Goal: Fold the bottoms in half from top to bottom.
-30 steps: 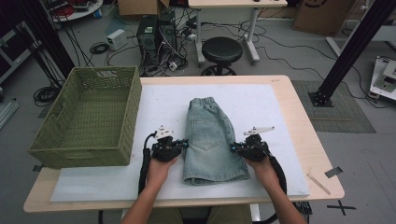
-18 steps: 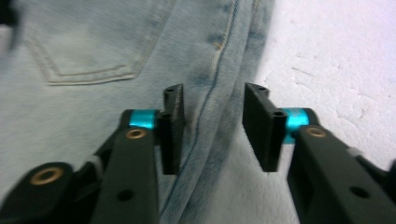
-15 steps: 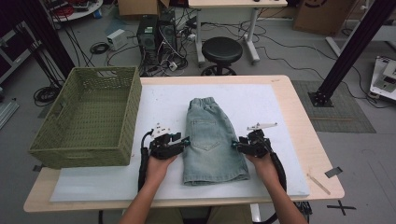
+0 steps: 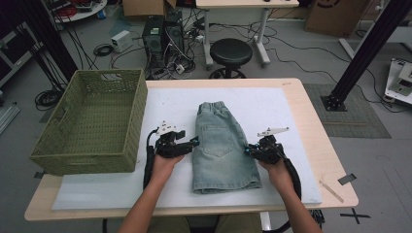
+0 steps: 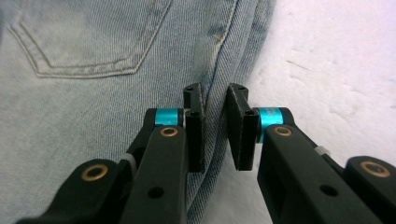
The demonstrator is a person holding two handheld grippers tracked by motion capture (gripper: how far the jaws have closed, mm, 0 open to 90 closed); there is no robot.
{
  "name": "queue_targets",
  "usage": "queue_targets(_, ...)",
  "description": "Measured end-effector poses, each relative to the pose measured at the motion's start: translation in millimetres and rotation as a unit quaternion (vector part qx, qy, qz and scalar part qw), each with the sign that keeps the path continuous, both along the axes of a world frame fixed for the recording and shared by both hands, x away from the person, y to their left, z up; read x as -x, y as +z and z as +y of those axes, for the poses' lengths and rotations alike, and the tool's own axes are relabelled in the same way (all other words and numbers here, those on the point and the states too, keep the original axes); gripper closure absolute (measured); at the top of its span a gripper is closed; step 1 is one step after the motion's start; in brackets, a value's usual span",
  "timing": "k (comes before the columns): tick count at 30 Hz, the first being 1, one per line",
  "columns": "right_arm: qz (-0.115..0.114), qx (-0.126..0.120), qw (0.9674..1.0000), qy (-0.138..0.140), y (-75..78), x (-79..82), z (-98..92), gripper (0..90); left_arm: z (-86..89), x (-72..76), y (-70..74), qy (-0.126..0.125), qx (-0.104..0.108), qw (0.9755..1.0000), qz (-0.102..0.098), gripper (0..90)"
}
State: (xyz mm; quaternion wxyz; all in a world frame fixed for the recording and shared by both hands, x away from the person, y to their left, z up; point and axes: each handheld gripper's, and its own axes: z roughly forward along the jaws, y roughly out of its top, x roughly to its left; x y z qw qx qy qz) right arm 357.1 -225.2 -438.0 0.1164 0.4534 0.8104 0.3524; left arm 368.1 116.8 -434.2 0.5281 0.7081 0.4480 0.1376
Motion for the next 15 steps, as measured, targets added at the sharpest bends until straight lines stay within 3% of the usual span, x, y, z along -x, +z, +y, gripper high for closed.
queue_targets(3,-0.003,0.005,0.9999,0.010,-0.8,-1.3,-1.2,78.8,-3.9,-12.8,2.9,-0.004,0.006,0.9999,0.012,27.9)
queue_targets(8,-0.017,-0.020,0.9995,0.018,2.3,0.4,-6.7,70.8,-11.5,-32.9,4.2,-0.002,0.007,0.9995,0.030,24.8)
queue_targets(13,-0.035,-0.030,0.9988,0.018,7.9,3.5,-11.2,54.1,-21.5,-45.8,6.6,-0.006,0.005,0.9995,0.031,24.8)
queue_targets(15,-0.040,-0.033,0.9985,0.015,9.1,4.0,-13.6,48.6,-24.9,-49.1,8.5,-0.010,0.005,0.9997,0.022,24.8)
